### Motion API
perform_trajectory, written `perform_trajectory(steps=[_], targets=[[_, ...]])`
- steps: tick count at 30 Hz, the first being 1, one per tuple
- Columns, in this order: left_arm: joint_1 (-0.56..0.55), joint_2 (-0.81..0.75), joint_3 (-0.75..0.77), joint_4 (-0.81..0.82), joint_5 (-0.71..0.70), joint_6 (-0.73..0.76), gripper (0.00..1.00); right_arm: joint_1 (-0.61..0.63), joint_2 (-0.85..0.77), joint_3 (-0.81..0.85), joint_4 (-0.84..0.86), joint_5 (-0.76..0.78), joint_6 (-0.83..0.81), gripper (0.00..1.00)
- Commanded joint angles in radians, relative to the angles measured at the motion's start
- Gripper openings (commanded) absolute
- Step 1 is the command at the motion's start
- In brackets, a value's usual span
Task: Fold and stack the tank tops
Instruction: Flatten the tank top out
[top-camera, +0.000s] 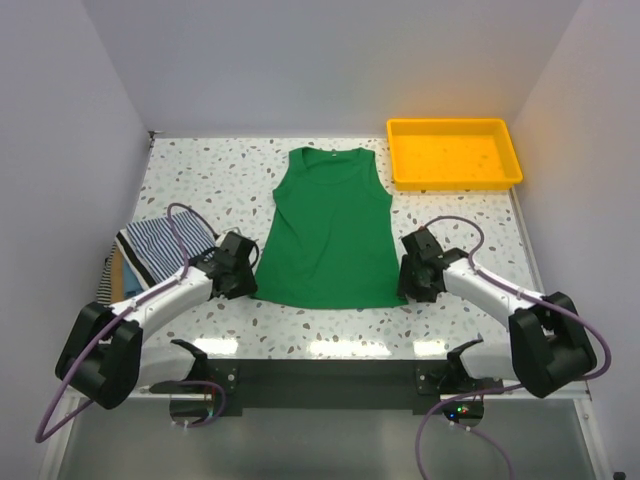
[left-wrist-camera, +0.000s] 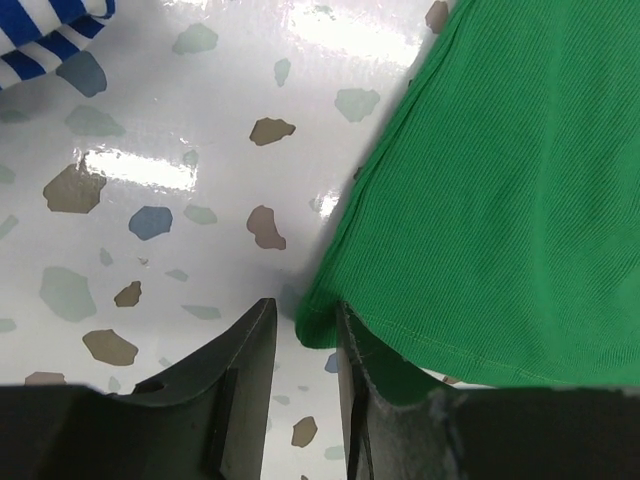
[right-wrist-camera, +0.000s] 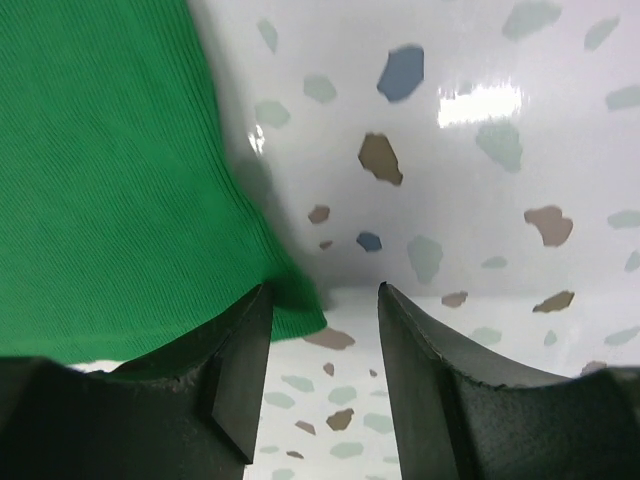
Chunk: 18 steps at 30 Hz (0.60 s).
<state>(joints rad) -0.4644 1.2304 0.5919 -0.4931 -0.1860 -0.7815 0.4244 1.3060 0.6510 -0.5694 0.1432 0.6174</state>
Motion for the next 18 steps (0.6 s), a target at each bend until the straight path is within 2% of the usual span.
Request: perform_trajectory(steps=[1, 7, 10, 13, 16, 18], targets=[[0.009, 0.003, 0.005, 0.048, 0.006, 0.025, 0.34, -0.004, -0.051, -0.02, -0.049, -0.063, 0.042, 0.5], [0.01, 0.05, -0.01, 0.085, 0.016, 0.028, 0.33, -0.004, -0.04, -0.068, 0.0, -0.102, 0.074, 0.5], [0.013, 0.061, -0.021, 0.097, 0.014, 0.031, 0.32, -0.004, -0.019, -0.094, 0.052, -0.128, 0.094, 0.46], [0.015, 0.063, -0.027, 0.105, 0.014, 0.037, 0.3, -0.004, -0.005, -0.105, 0.069, -0.117, 0.097, 0.38], [0.017, 0.07, -0.038, 0.122, 0.026, 0.042, 0.23, -0.004, -0.008, -0.105, 0.075, -0.114, 0.105, 0.27], [0.017, 0.073, -0.04, 0.119, 0.029, 0.045, 0.14, -0.004, -0.027, -0.1, 0.062, -0.11, 0.111, 0.22]])
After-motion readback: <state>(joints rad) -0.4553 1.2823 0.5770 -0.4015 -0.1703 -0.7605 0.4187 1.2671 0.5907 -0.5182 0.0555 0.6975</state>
